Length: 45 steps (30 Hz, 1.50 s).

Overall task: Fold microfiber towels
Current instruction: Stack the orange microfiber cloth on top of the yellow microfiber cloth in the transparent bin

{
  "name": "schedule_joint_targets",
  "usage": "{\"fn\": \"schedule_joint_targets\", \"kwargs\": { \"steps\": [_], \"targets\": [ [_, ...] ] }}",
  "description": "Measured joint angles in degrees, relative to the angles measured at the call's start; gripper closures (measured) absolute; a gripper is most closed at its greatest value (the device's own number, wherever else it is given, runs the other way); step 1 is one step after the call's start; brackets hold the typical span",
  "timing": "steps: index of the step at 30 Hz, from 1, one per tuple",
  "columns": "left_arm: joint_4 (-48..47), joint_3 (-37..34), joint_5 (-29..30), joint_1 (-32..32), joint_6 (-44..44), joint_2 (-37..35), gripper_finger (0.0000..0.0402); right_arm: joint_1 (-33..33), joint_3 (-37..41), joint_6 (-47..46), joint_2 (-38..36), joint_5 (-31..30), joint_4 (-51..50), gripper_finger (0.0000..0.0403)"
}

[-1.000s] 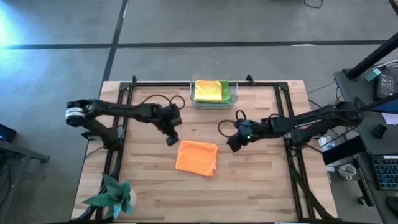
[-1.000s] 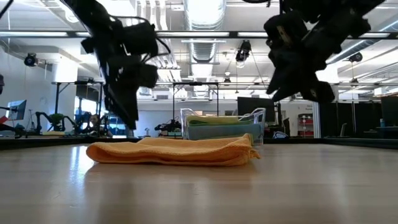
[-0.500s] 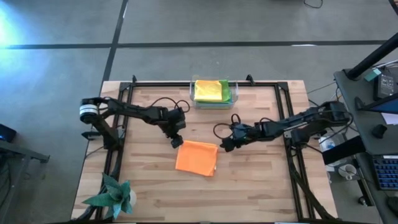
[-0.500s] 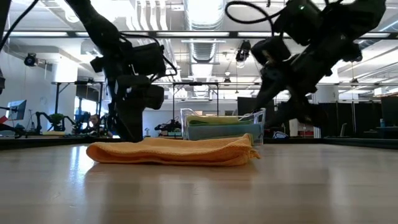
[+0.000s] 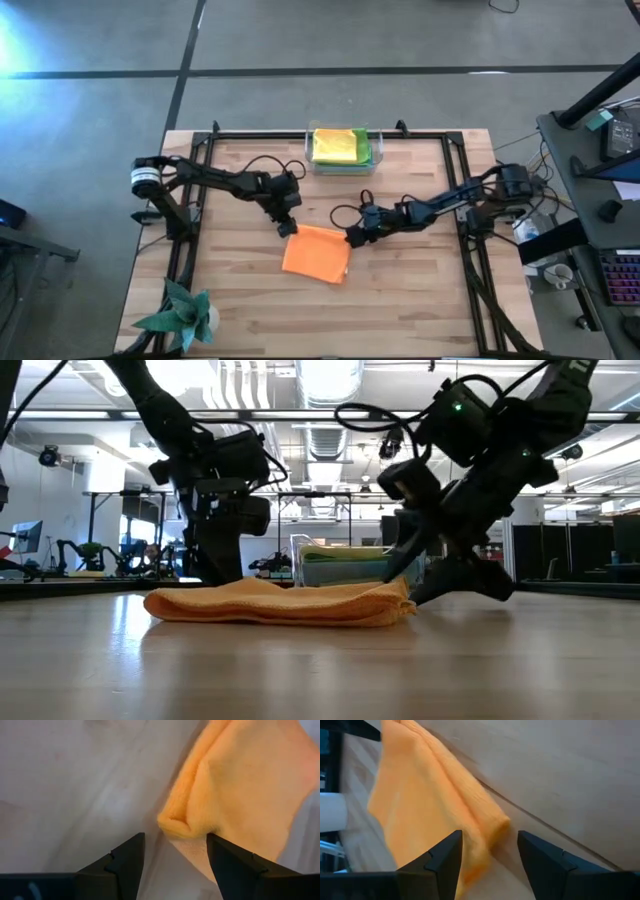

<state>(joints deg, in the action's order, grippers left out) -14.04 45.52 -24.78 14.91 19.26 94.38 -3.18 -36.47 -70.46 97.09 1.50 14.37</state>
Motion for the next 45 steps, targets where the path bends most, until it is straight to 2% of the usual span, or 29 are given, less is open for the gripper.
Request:
{"fn": "schedule_joint_targets", "kwargs": {
  "steps": [5, 13, 16, 19, 22, 26, 33, 38, 45],
  "targets": [
    [0.6, -0.1, -2.2, 0.0, -0.1, 0.0, 0.0204, 0.0, -2.3, 1.9, 2.3, 0.0, 0.0, 0.0213],
    [5.9, -0.1, -2.1, 0.0, -0.1, 1.3, 0.0205, 0.2, -4.6, 4.9, 4.3, 0.0, -0.1, 0.0219],
    [6.3, -0.1, -2.3, 0.0, -0.1, 2.3, 0.0206, 0.2, -5.4, 4.4, 5.4, 0.0, -0.1, 0.0241],
    [6.4, -0.1, -2.3, 0.0, -0.1, 2.7, 0.0209, 0.2, -6.2, 4.5, 6.1, 0.0, -0.4, 0.0281],
    [6.4, -0.1, -2.1, 0.0, -0.2, 2.7, 0.0230, 0.2, -6.4, 4.9, 6.2, 0.0, -0.8, 0.0330],
    [6.5, -0.1, -1.8, 0.0, -0.4, 2.5, 0.0284, 0.2, -6.7, 6.0, 6.2, 0.0, -0.8, 0.0384],
    [6.4, 0.0, -2.0, 0.0, -0.5, 2.3, 0.0392, 0.2, -6.9, 7.8, 4.6, 0.0, -0.8, 0.0390],
    [6.5, 1.5, -2.0, 0.0, -0.8, 0.8, 0.0392, 1.1, -7.0, 10.9, 0.8, 0.0, -1.5, 0.0391],
    [6.5, 4.8, -0.3, 0.1, -3.9, -2.4, 0.0399, 5.2, -7.0, 16.8, -6.2, -1.5, -9.9, 0.0391]
  ]
}}
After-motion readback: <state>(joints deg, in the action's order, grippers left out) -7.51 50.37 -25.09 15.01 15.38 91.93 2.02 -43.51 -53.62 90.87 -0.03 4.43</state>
